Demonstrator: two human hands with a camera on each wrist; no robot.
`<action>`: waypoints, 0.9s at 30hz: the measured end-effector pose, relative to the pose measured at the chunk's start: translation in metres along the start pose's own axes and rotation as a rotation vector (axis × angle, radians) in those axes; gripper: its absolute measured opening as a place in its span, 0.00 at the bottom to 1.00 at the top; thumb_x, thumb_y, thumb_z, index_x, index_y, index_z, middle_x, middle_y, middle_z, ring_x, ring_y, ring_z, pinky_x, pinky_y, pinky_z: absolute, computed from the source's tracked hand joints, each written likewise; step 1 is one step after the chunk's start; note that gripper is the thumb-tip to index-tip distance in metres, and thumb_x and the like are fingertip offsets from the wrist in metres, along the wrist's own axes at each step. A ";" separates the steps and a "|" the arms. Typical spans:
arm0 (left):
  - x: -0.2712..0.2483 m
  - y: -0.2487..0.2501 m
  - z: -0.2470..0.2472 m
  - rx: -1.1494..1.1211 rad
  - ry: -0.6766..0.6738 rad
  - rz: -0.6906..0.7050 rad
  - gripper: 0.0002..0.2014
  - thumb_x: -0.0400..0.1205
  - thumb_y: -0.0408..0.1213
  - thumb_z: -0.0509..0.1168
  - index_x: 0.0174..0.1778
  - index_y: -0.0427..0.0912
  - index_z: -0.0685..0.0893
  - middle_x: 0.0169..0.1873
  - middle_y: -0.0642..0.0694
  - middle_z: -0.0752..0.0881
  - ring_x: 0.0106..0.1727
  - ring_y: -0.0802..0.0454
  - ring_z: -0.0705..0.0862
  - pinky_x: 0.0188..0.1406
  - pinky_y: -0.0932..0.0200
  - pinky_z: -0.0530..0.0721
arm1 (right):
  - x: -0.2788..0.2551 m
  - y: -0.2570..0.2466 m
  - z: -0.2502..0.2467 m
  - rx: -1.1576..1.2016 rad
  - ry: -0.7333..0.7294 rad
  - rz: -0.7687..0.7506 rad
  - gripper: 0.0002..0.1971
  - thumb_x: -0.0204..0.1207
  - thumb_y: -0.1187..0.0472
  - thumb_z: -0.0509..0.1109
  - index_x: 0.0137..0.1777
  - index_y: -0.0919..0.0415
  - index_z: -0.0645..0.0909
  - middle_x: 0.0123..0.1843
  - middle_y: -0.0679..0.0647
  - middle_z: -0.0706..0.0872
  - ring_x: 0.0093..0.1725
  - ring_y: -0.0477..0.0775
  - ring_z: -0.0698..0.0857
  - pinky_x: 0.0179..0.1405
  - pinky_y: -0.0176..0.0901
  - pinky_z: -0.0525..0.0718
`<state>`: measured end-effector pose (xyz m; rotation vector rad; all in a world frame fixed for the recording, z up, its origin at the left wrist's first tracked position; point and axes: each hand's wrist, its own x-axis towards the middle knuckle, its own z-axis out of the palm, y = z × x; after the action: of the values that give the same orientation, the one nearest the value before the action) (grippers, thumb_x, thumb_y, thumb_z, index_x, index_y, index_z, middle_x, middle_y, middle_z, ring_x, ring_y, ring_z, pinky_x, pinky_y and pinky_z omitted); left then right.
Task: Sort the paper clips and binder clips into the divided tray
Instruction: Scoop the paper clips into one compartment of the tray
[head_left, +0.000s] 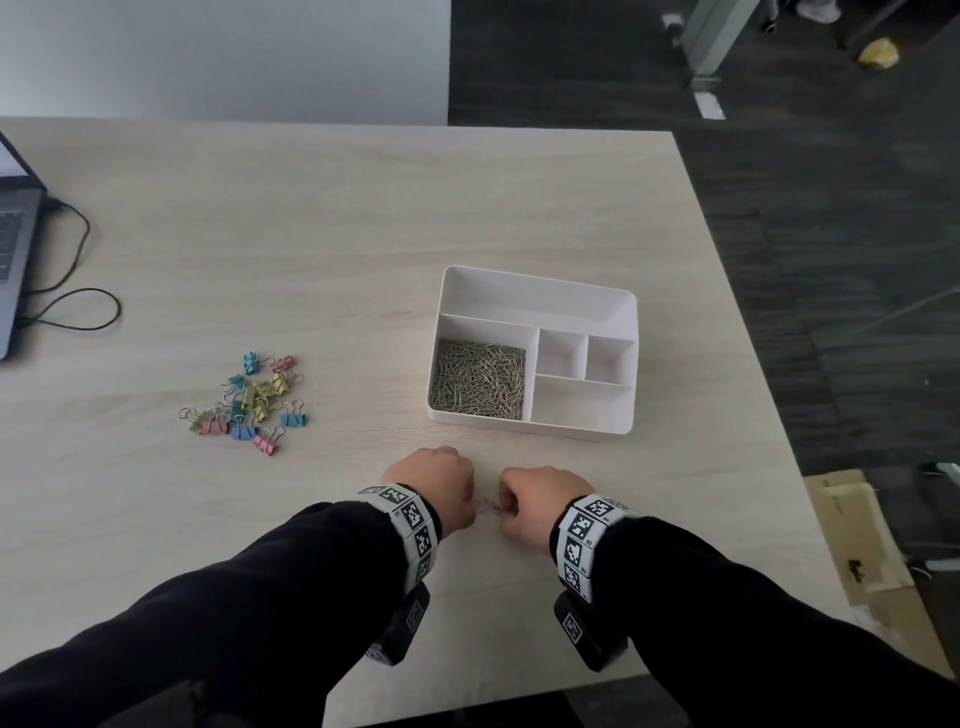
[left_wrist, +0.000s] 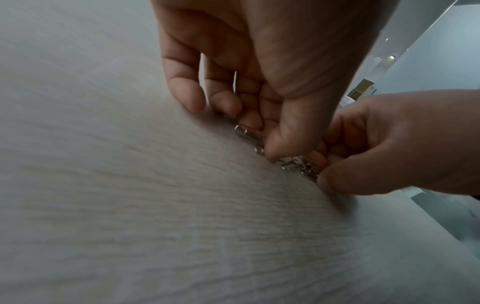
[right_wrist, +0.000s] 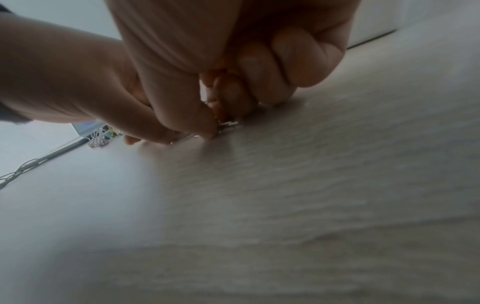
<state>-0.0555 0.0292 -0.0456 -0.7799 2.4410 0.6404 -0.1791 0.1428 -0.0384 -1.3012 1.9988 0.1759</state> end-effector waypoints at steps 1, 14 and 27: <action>-0.001 0.001 -0.001 0.012 -0.001 -0.002 0.12 0.73 0.49 0.67 0.49 0.51 0.87 0.53 0.47 0.83 0.57 0.44 0.83 0.53 0.53 0.83 | -0.001 0.000 -0.001 -0.007 -0.008 0.001 0.06 0.71 0.50 0.66 0.46 0.47 0.78 0.50 0.51 0.87 0.50 0.61 0.85 0.44 0.43 0.77; -0.011 -0.022 -0.019 -0.197 0.044 0.017 0.05 0.73 0.44 0.67 0.42 0.52 0.85 0.44 0.53 0.89 0.49 0.49 0.86 0.48 0.60 0.82 | -0.001 0.000 -0.017 0.163 0.164 -0.002 0.07 0.68 0.50 0.68 0.35 0.48 0.72 0.37 0.46 0.84 0.43 0.55 0.84 0.42 0.42 0.79; -0.002 -0.026 -0.080 -0.777 0.444 -0.040 0.06 0.73 0.42 0.77 0.37 0.54 0.86 0.33 0.56 0.89 0.36 0.61 0.87 0.39 0.65 0.83 | 0.011 0.000 -0.067 0.452 0.471 -0.008 0.04 0.73 0.51 0.71 0.44 0.46 0.79 0.31 0.42 0.82 0.33 0.44 0.82 0.38 0.44 0.84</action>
<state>-0.0627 -0.0345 0.0097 -1.3797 2.5244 1.5877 -0.2151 0.1032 0.0025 -1.1185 2.2384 -0.6072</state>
